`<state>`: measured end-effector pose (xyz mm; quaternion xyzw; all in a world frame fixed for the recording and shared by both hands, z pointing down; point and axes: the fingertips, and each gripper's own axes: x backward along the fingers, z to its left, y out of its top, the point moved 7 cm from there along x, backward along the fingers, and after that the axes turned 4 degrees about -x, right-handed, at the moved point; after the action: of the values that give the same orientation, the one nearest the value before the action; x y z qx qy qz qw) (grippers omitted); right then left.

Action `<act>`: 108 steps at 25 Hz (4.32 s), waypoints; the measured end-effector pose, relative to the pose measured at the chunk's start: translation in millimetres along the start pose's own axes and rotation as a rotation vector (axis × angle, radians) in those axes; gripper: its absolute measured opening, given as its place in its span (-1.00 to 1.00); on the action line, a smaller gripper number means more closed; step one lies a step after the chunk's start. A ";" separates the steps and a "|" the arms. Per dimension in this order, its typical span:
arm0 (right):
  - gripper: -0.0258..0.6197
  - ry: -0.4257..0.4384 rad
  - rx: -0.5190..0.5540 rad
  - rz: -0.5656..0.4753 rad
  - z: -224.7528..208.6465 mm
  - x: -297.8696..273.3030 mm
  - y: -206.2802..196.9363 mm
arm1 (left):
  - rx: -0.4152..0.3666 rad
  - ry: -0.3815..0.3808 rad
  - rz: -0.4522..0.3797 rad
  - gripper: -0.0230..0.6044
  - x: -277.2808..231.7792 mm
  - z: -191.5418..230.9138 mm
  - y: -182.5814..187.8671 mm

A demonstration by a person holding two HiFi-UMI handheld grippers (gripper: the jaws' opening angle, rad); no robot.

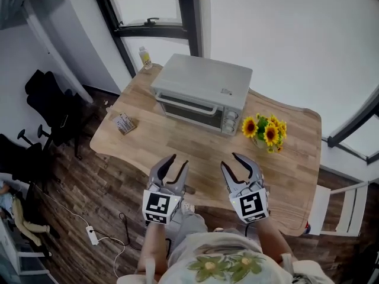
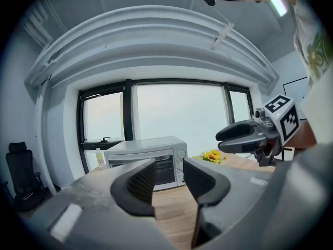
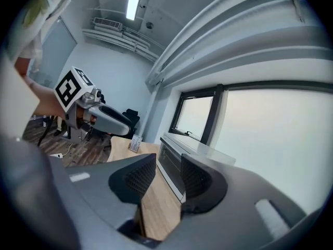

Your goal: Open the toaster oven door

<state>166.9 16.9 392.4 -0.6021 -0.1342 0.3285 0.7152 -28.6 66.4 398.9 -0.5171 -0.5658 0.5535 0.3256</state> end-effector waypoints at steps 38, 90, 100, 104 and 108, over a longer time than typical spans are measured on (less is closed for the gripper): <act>-0.40 -0.104 0.010 0.294 -48.6 -224.0 -12.0 | -0.396 -0.261 0.222 -0.25 -183.1 207.0 -54.0; -0.44 -0.131 0.105 0.321 -18.7 -221.7 -37.4 | -0.404 -0.266 0.234 -0.20 -185.3 201.7 -84.6; -0.47 -0.104 0.117 0.332 -6.9 -214.7 -40.3 | -0.395 -0.276 0.240 -0.20 -172.5 199.0 -91.4; -0.48 -0.097 0.124 0.339 0.4 -211.0 -43.0 | -0.390 -0.276 0.247 -0.20 -166.0 196.5 -96.3; -0.49 -0.091 0.136 0.344 6.3 -207.8 -45.5 | -0.383 -0.290 0.256 -0.21 -161.2 195.8 -100.0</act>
<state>21.7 -112.1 479.5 -0.5509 -0.0389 0.4813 0.6807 -194.5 -128.0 493.8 -0.5520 -0.6308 0.5414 0.0647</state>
